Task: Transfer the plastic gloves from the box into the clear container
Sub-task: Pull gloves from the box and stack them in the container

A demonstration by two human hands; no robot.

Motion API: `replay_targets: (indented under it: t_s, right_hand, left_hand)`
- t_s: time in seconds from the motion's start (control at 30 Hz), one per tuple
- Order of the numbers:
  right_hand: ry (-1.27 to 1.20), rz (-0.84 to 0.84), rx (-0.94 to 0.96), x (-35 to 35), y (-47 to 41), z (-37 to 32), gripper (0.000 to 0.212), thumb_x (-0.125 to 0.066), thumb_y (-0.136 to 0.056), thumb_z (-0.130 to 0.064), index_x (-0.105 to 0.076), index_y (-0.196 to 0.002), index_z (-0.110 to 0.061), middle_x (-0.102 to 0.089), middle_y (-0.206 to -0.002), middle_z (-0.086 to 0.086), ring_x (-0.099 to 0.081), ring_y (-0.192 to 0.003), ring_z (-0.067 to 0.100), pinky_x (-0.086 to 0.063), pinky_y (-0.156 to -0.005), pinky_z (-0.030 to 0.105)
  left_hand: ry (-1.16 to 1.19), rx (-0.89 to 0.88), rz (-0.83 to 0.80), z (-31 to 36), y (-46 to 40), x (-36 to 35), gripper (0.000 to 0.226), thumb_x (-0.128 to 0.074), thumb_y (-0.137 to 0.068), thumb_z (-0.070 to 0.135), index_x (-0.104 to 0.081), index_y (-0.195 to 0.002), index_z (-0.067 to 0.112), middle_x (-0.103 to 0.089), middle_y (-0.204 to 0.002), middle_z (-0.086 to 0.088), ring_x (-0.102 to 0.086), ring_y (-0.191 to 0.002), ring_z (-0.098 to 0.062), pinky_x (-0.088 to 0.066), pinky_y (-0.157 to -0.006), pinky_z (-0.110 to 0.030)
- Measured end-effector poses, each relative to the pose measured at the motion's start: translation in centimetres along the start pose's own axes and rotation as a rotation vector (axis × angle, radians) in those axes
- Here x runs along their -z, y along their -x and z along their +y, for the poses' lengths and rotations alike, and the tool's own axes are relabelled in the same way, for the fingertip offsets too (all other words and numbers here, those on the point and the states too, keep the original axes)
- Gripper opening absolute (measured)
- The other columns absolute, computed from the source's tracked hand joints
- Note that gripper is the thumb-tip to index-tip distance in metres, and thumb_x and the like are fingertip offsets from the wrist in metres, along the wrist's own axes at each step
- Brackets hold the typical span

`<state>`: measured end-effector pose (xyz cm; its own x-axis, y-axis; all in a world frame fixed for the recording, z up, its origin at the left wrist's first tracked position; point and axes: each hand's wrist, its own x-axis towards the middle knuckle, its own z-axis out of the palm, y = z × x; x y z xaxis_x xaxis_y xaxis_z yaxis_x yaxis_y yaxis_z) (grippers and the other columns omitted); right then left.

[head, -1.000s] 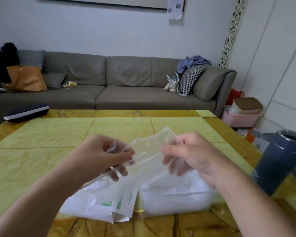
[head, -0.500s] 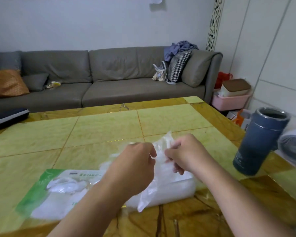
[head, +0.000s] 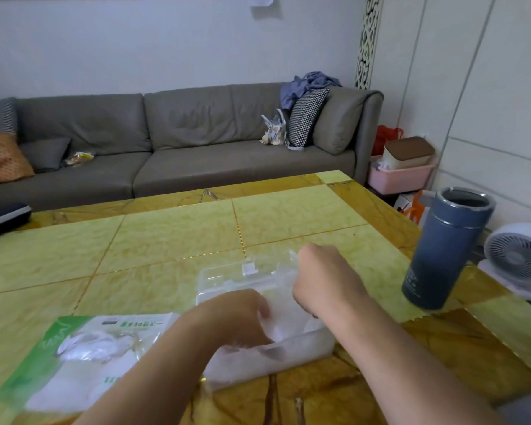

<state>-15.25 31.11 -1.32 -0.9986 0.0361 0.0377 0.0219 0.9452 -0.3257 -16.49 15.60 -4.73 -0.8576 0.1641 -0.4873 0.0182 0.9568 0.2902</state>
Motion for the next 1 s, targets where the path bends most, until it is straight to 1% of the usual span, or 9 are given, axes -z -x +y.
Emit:
replay_targets:
  t_s: [0.17,0.3,0.37,0.43,0.6,0.73,0.83,0.9,1.0]
  right_hand:
    - [-0.069,0.205,0.188,1.8,1.5,-1.8,0.009,-0.056,-0.081,-0.015,-0.054,-0.072,-0.017,-0.059,-0.075,0.002,-0.060,-0.067,0.027,-0.054,-0.059,0.041]
    - [-0.106,-0.214,0.217,0.1,1.7,-3.1,0.012,-0.047,-0.071,-0.010,-0.059,-0.070,-0.011,-0.065,-0.071,0.006,-0.056,-0.057,0.019,-0.051,-0.053,0.039]
    - [0.046,-0.346,0.205,-0.8,1.5,-2.9,0.019,-0.053,-0.086,-0.010,-0.050,-0.069,-0.018,-0.061,-0.085,0.005,-0.048,-0.063,0.019,-0.029,-0.052,0.031]
    - [0.123,-0.386,0.192,-1.1,1.0,-2.4,0.016,-0.055,-0.096,-0.021,-0.063,-0.084,-0.016,-0.064,-0.113,0.008,-0.052,-0.078,0.026,-0.038,-0.064,0.031]
    - [0.205,-0.397,0.148,-2.9,-0.2,-2.2,0.014,-0.056,-0.094,-0.022,-0.068,-0.099,-0.018,-0.052,-0.084,0.000,-0.054,-0.085,0.027,-0.043,-0.074,0.032]
    - [0.315,-0.607,0.140,-4.2,-1.4,-2.7,0.032,-0.062,-0.094,-0.021,-0.071,-0.125,-0.023,-0.069,-0.113,0.003,-0.067,-0.102,0.027,-0.055,-0.085,0.034]
    - [0.350,-0.652,0.184,-4.4,-1.9,-2.4,0.010,-0.061,-0.097,-0.022,-0.069,-0.095,-0.027,-0.072,-0.113,0.002,-0.067,-0.103,0.026,-0.051,-0.082,0.031]
    - [0.333,-0.632,0.193,-4.5,-1.9,-2.5,0.026,-0.056,-0.098,-0.021,-0.059,-0.072,-0.027,-0.069,-0.095,-0.004,-0.060,-0.088,0.022,-0.047,-0.074,0.030]
    - [0.333,-0.631,0.139,-5.0,-1.8,-2.7,0.025,-0.047,-0.104,-0.020,-0.052,-0.080,-0.027,-0.055,-0.103,0.002,-0.047,-0.090,0.021,-0.044,-0.078,0.032]
  left_hand:
    - [-0.064,-0.028,0.029,-0.3,-0.4,-0.5,0.061,-0.088,-0.066,0.052,-0.058,-0.116,0.034,-0.058,-0.088,0.013,-0.062,-0.078,-0.011,-0.049,-0.066,-0.024]
    - [-0.189,-0.098,0.049,-0.2,-0.4,-1.0,0.023,-0.068,-0.086,0.041,-0.051,-0.087,0.025,-0.061,-0.089,0.004,-0.058,-0.082,-0.022,-0.051,-0.078,-0.032]
    - [-0.138,-0.109,0.076,-0.6,-0.6,-1.2,0.023,-0.069,-0.082,0.043,-0.053,-0.097,0.034,-0.064,-0.095,0.009,-0.064,-0.092,-0.021,-0.055,-0.087,-0.036]
    - [-0.126,-0.104,0.084,-0.9,-0.5,-1.1,0.037,-0.070,-0.079,0.044,-0.057,-0.113,0.039,-0.065,-0.102,0.014,-0.063,-0.096,-0.018,-0.054,-0.086,-0.035]
    - [-0.111,-0.110,0.035,-1.2,-0.3,-0.9,0.049,-0.071,-0.086,0.039,-0.052,-0.130,0.036,-0.057,-0.094,0.011,-0.060,-0.087,-0.018,-0.047,-0.073,-0.030]
    - [-0.199,-0.147,0.016,-0.6,0.2,-0.6,0.048,-0.067,-0.093,0.023,-0.047,-0.136,0.023,-0.061,-0.104,0.002,-0.056,-0.090,-0.022,-0.045,-0.074,-0.032]
    - [-0.207,-0.210,-0.034,-0.1,0.7,-0.2,0.035,-0.060,-0.097,0.018,-0.055,-0.131,0.011,-0.067,-0.107,-0.009,-0.061,-0.089,-0.026,-0.049,-0.071,-0.035]
    - [-0.203,-0.234,-0.046,-0.7,1.1,-0.1,0.031,-0.056,-0.099,0.017,-0.062,-0.128,0.007,-0.069,-0.102,-0.010,-0.064,-0.086,-0.027,-0.053,-0.073,-0.036]
    - [-0.170,-0.239,0.021,-1.4,1.8,-0.3,0.033,-0.053,-0.099,0.014,-0.063,-0.130,0.009,-0.069,-0.109,-0.010,-0.065,-0.094,-0.028,-0.057,-0.081,-0.039]
